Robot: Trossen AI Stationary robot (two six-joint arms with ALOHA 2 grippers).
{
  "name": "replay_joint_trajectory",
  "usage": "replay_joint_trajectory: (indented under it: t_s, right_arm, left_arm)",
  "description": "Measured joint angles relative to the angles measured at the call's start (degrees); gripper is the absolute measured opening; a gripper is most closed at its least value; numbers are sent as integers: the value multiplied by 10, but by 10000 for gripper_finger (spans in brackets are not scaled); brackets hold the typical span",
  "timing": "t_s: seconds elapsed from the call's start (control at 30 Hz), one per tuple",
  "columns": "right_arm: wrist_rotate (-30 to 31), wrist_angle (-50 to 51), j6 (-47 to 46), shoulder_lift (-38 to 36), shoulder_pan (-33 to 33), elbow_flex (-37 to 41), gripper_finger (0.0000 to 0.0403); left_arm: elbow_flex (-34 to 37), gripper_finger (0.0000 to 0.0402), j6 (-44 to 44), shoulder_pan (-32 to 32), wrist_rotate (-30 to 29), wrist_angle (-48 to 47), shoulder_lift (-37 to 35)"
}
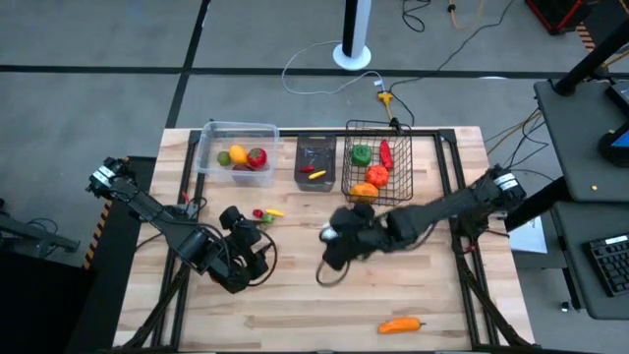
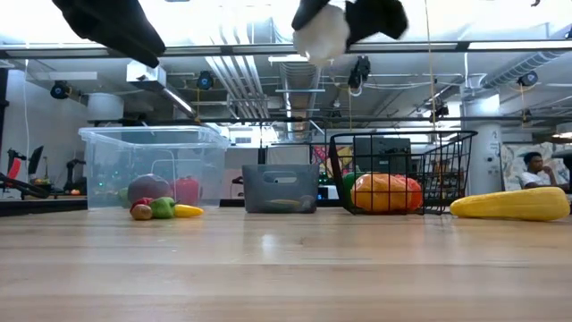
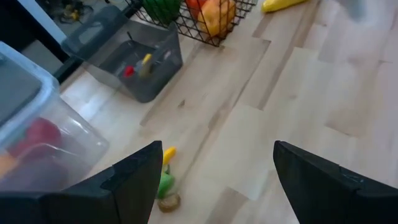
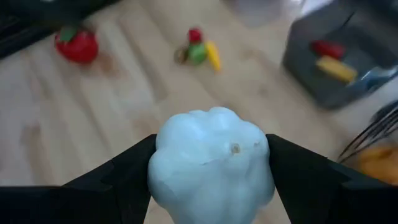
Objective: Sort produce into baskets
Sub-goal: Put the white garlic into the wire basket
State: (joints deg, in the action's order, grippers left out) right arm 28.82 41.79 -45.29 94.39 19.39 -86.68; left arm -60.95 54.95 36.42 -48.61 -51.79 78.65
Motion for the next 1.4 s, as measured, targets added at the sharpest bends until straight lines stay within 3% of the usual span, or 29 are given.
replay_joint_trajectory:
  t_s: [0.27, 0.6, 0.8, 0.97, 1.23, 1.4]
  right_arm:
    - [5, 78, 94, -44, -119, -12, 274]
    - [104, 273, 106, -55, -303, -6, 274]
    - [93, 232, 183, -50, -404, 34, 274]
    - [35, 171, 250, -47, -468, 80, 274]
    - [-44, 59, 285, -45, -532, 133, 274]
    - [-53, 23, 291, -45, -539, 146, 274]
  left_arm:
    - [0, 286, 58, 29, 6, 4, 0]
    - [0, 286, 109, 53, 15, 8, 27]
    - [-2, 286, 126, 53, 52, 8, 53]
    - [-6, 286, 134, 56, 69, 8, 63]
    - [-12, 286, 134, 56, 66, 9, 64]
    - [-12, 286, 134, 56, 60, 10, 64]
